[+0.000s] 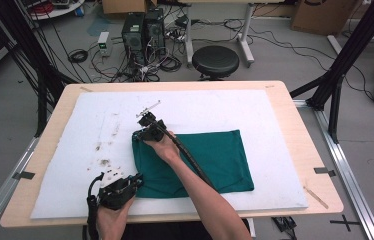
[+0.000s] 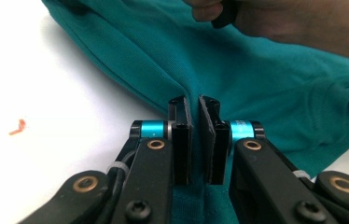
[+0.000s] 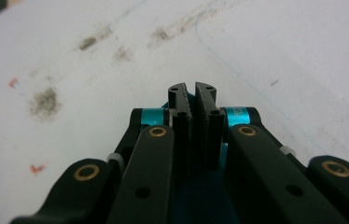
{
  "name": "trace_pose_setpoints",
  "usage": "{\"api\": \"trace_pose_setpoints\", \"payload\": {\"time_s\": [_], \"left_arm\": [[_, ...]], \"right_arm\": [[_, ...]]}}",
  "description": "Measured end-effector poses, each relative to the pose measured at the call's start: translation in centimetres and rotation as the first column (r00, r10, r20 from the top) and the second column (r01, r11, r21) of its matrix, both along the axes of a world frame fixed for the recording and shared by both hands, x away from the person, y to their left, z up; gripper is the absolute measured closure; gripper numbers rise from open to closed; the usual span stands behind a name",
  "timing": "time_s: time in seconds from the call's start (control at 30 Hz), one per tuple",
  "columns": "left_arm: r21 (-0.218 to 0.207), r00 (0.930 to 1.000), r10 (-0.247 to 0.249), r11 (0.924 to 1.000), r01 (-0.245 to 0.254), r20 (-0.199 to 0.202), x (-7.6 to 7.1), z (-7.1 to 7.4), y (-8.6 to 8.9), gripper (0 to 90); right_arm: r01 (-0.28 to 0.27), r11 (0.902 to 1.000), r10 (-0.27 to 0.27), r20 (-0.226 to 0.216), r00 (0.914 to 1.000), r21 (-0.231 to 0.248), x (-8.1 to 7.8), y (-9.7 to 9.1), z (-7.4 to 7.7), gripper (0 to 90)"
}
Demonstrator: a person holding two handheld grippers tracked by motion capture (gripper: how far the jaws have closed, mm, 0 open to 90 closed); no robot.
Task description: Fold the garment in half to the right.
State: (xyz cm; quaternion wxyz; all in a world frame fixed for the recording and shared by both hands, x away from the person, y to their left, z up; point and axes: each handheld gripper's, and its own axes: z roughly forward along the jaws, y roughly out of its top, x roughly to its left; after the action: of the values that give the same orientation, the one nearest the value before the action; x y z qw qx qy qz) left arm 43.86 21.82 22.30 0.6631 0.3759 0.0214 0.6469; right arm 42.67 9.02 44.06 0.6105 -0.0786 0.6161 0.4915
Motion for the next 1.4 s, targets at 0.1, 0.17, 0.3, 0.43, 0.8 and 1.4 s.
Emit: {"api": "trace_pose_setpoints", "payload": {"time_s": [0.1, 0.17, 0.3, 0.43, 0.8, 1.4], "left_arm": [[-0.001, 0.9998, 0.001, 1.0000, -0.001, 0.017, -0.8, -0.2, 0.3, 83.8], [0.001, 0.9998, -0.001, 1.0000, 0.001, 0.022, -1.3, -0.4, 0.5, 83.8], [0.020, 0.9990, -0.036, 0.9992, 0.035, 0.025, -1.6, -0.3, 0.6, 83.8], [0.038, 0.9989, -0.035, 0.9987, 0.033, 0.032, -1.7, -0.2, -0.1, 83.8], [0.108, 0.9975, -0.067, 0.9921, 0.065, 0.021, -1.7, 0.5, -2.0, 83.8], [0.200, 0.9990, -0.045, 0.9788, 0.044, 0.000, -1.4, 1.7, -5.9, 83.9]], "right_arm": [[-0.042, 0.9991, 0.043, -0.015, 0.9990, 0.006, -0.6, -0.2, 0.0, 86.9], [-0.063, 0.9980, 0.063, -0.007, 0.9980, 0.004, -1.0, -0.3, -0.1, 86.9], [-0.068, 0.9976, 0.068, 0.012, 0.9976, -0.008, -1.7, -0.4, -0.3, 86.9], [-0.069, 0.9975, 0.069, 0.012, 0.9975, -0.010, -2.1, -1.2, -0.2, 86.9], [-0.081, 0.9967, 0.081, 0.005, 0.9967, 0.009, -2.6, -4.7, 0.1, 86.9], [-0.095, 0.9925, 0.097, -0.031, 0.9948, 0.077, -2.2, -10.4, 0.4, 87.5]]}}
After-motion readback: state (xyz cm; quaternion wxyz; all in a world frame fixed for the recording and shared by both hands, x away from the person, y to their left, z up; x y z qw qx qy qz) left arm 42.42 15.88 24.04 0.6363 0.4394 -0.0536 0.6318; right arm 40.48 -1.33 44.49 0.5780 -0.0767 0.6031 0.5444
